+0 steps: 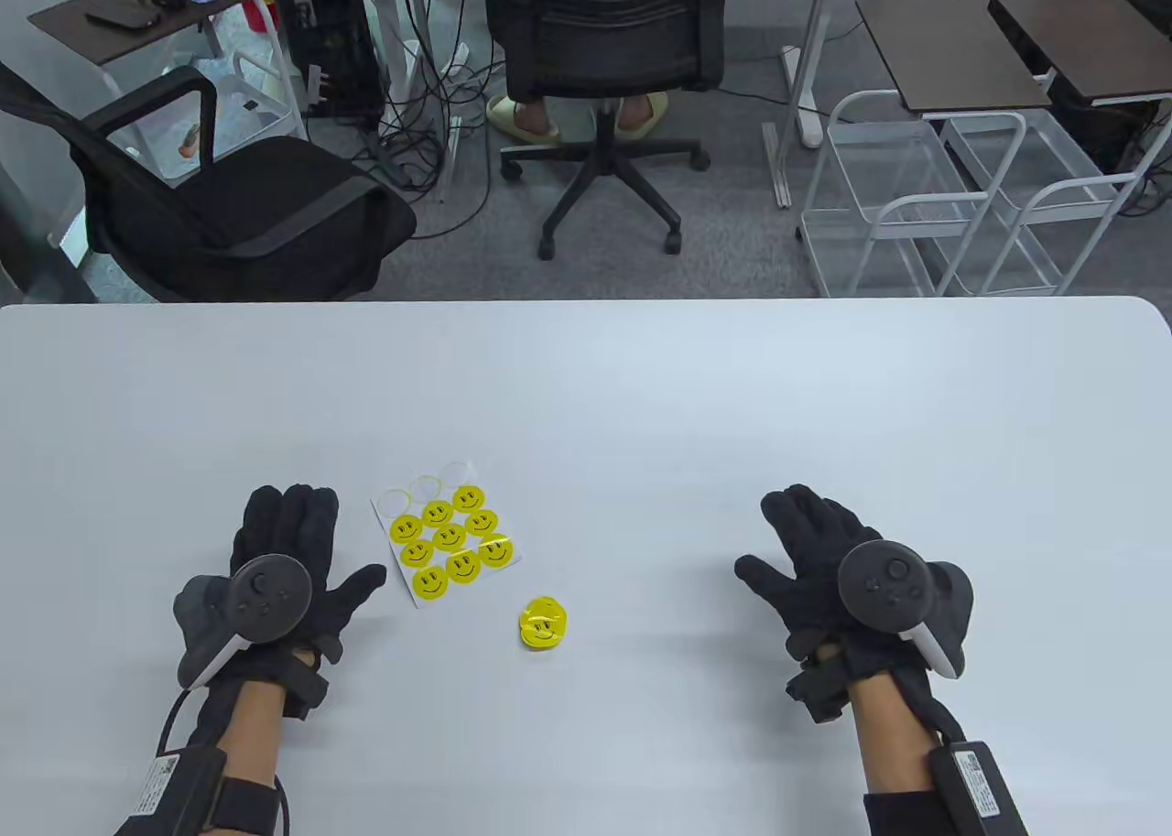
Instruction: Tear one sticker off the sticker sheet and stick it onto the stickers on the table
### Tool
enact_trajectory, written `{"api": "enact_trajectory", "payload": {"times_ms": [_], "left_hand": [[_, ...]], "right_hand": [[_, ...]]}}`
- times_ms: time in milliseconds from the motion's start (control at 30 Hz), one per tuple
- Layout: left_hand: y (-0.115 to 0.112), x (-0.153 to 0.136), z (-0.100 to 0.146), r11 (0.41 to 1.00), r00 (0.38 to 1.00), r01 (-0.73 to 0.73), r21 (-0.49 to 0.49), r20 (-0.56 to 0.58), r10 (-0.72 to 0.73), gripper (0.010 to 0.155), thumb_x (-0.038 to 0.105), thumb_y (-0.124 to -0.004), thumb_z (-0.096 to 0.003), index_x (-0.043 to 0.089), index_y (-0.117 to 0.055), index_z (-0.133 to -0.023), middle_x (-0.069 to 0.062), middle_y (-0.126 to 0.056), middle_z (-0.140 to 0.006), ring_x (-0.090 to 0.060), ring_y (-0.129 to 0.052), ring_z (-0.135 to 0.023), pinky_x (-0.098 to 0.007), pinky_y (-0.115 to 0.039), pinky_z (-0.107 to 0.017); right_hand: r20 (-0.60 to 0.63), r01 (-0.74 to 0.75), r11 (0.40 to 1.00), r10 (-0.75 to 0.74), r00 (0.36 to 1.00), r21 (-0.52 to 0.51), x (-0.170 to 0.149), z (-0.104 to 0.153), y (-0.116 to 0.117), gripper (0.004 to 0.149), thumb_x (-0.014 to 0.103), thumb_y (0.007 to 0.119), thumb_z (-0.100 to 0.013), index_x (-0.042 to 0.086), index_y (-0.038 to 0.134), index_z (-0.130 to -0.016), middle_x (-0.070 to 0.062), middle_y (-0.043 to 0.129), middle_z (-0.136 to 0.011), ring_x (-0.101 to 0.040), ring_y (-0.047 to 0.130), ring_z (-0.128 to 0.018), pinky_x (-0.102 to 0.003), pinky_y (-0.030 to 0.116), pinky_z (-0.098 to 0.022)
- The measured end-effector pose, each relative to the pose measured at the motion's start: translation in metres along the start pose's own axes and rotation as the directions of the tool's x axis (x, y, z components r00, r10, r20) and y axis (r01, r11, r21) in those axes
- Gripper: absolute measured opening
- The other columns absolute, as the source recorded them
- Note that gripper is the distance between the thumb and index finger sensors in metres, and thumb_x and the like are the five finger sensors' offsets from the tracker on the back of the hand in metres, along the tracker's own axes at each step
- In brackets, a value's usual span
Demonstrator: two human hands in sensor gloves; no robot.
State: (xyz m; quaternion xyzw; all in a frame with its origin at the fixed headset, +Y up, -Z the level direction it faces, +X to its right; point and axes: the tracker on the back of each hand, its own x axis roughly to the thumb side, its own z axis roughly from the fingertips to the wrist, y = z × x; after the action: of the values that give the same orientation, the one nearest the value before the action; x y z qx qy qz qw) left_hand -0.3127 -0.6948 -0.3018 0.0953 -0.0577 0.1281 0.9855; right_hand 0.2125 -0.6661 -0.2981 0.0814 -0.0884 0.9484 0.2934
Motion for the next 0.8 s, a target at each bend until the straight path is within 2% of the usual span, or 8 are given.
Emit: {"api": "enact_trajectory", "payload": {"times_ms": [100, 267, 433, 633, 733, 800], "left_hand": [[0.002, 0.000, 0.003, 1.000, 1.000, -0.004, 0.027, 0.010, 0.004, 0.094, 0.071, -0.071, -0.0450, 0.019, -0.036, -0.115, -0.018, -0.033, -0.123, -0.047, -0.018, -0.109, -0.064, -0.037, -0.075], [-0.001, -0.001, 0.002, 1.000, 1.000, -0.009, 0.000, 0.003, 0.009, 0.095, 0.071, -0.071, -0.0452, 0.019, -0.034, -0.115, -0.017, -0.031, -0.123, -0.046, -0.017, -0.109, -0.064, -0.036, -0.076], [-0.006, 0.003, 0.002, 1.000, 1.000, -0.011, -0.027, 0.008, 0.011, 0.096, 0.071, -0.071, -0.0454, 0.018, -0.031, -0.115, -0.017, -0.029, -0.123, -0.047, -0.016, -0.108, -0.064, -0.036, -0.076], [0.004, 0.005, -0.014, 1.000, 1.000, -0.013, -0.004, -0.006, 0.013, 0.095, 0.066, -0.077, -0.0456, 0.020, -0.031, -0.115, -0.014, -0.029, -0.124, -0.045, -0.016, -0.110, -0.063, -0.036, -0.078], [-0.002, 0.012, -0.026, 0.998, 1.000, 0.014, -0.068, -0.009, -0.015, 0.095, 0.064, -0.079, -0.0453, 0.021, -0.031, -0.115, -0.014, -0.031, -0.124, -0.044, -0.022, -0.111, -0.058, -0.045, -0.079], [-0.009, 0.019, -0.037, 0.992, 1.000, -0.015, -0.128, -0.018, 0.013, 0.096, 0.063, -0.080, -0.0454, 0.021, -0.030, -0.115, -0.013, -0.031, -0.124, -0.044, -0.023, -0.112, -0.057, -0.046, -0.080]], "right_hand": [[-0.012, 0.009, 1.000, -0.009, 1.000, 0.012, 0.001, 0.001, 0.001, 0.080, 0.063, 0.070, -0.045, 0.017, 0.059, -0.110, -0.020, 0.059, -0.117, -0.060, 0.054, -0.102, -0.083, 0.041, -0.064], [-0.005, 0.018, 1.000, -0.018, 1.000, -0.008, 0.004, 0.003, -0.003, 0.080, 0.062, 0.070, -0.045, 0.017, 0.059, -0.110, -0.021, 0.059, -0.116, -0.060, 0.054, -0.102, -0.083, 0.041, -0.064], [0.002, 0.013, 0.999, -0.013, 1.000, 0.035, 0.007, -0.001, 0.003, 0.079, 0.062, 0.070, -0.046, 0.017, 0.058, -0.110, -0.021, 0.059, -0.116, -0.060, 0.054, -0.101, -0.083, 0.041, -0.064], [0.005, 0.029, 0.998, -0.029, 1.000, 0.048, 0.012, -0.003, 0.002, 0.080, 0.062, 0.069, -0.046, 0.016, 0.057, -0.110, -0.023, 0.057, -0.117, -0.061, 0.053, -0.101, -0.084, 0.041, -0.063], [0.011, 0.029, 0.999, -0.029, 1.000, 0.036, 0.014, -0.001, 0.000, 0.080, 0.062, 0.069, -0.046, 0.016, 0.057, -0.110, -0.023, 0.057, -0.117, -0.061, 0.053, -0.101, -0.084, 0.042, -0.063], [0.009, 0.044, 0.998, -0.044, 0.999, 0.035, 0.015, 0.001, 0.000, 0.080, 0.062, 0.069, -0.046, 0.016, 0.057, -0.111, -0.023, 0.057, -0.116, -0.061, 0.053, -0.101, -0.084, 0.042, -0.063]]}}
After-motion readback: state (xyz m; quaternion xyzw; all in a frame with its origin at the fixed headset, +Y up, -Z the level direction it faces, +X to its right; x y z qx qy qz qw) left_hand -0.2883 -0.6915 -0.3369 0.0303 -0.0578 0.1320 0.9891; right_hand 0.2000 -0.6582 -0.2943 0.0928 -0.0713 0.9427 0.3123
